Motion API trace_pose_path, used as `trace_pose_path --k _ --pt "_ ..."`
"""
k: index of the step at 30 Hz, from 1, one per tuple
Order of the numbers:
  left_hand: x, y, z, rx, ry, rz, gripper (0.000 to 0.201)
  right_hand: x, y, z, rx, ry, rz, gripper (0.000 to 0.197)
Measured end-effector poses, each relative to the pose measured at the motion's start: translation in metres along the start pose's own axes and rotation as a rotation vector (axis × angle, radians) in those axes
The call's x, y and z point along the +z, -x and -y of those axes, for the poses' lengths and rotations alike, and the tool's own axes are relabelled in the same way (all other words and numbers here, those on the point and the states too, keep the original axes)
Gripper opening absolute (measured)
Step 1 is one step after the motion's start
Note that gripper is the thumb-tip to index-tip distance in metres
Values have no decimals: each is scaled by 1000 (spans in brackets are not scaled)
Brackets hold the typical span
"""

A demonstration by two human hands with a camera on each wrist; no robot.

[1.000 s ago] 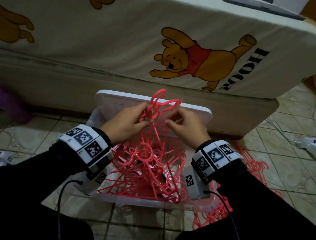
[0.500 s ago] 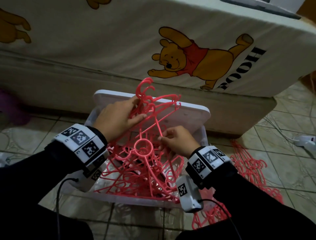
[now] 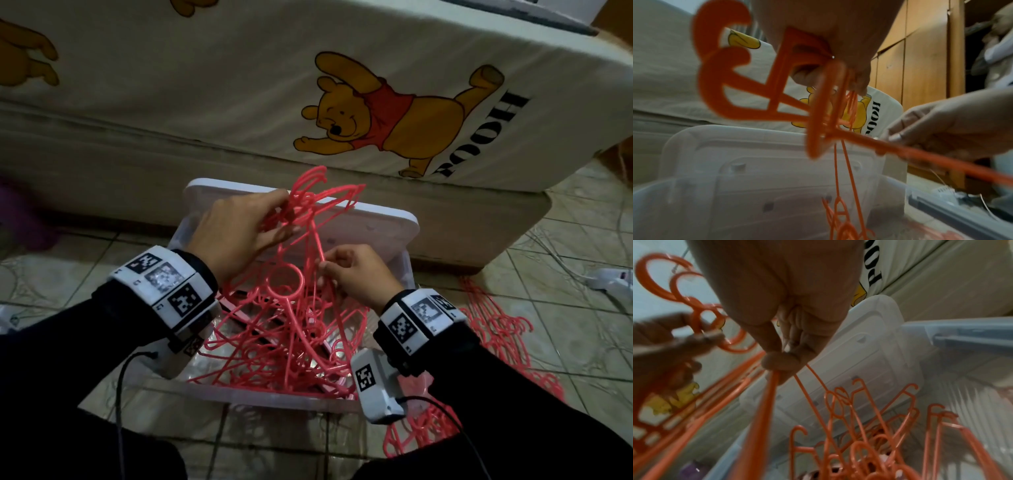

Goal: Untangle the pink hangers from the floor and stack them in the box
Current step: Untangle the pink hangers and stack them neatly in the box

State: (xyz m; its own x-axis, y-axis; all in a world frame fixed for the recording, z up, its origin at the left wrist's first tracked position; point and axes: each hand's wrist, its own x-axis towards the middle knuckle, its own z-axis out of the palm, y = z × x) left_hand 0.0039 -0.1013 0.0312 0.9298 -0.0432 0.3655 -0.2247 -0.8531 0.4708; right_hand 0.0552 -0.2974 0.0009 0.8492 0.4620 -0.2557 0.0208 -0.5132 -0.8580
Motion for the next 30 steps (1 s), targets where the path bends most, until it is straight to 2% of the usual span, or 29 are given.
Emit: trace_pose_path --k 2,5,8,11,13,16,18,20,23,26,30 --pt "-2 -2 0 6 54 -40 41 2 -1 -1 -25 72 -4 13" --pt "-5 -4 2 30 82 -87 35 3 -1 -2 -31 102 35 42" --pt "-7 -5 8 41 90 -10 34 0 -5 -1 -54 73 -6 58" --pt "-7 -9 13 61 124 52 25 -3 -14 2 -132 79 -179 46" --pt "-7 -10 13 70 168 16 24 -4 -20 4 -145 18 -252 35" --pt "-8 -9 11 48 217 -70 26 -5 -26 5 -105 -74 -309 28" --pt "-9 -7 9 9 227 -105 25 -6 -29 5 -110 -52 -311 26" --pt "-10 -7 10 -28 206 -155 25 -5 -30 5 -146 126 -282 24" --pt "-12 -9 15 -130 122 -239 36 -3 -29 3 -179 386 -237 21" --pt "-14 -9 19 -140 46 -230 38 -3 -28 1 -206 424 -208 17" --pt "-14 -7 20 -144 55 -164 35 -8 -28 5 -213 388 -238 18"
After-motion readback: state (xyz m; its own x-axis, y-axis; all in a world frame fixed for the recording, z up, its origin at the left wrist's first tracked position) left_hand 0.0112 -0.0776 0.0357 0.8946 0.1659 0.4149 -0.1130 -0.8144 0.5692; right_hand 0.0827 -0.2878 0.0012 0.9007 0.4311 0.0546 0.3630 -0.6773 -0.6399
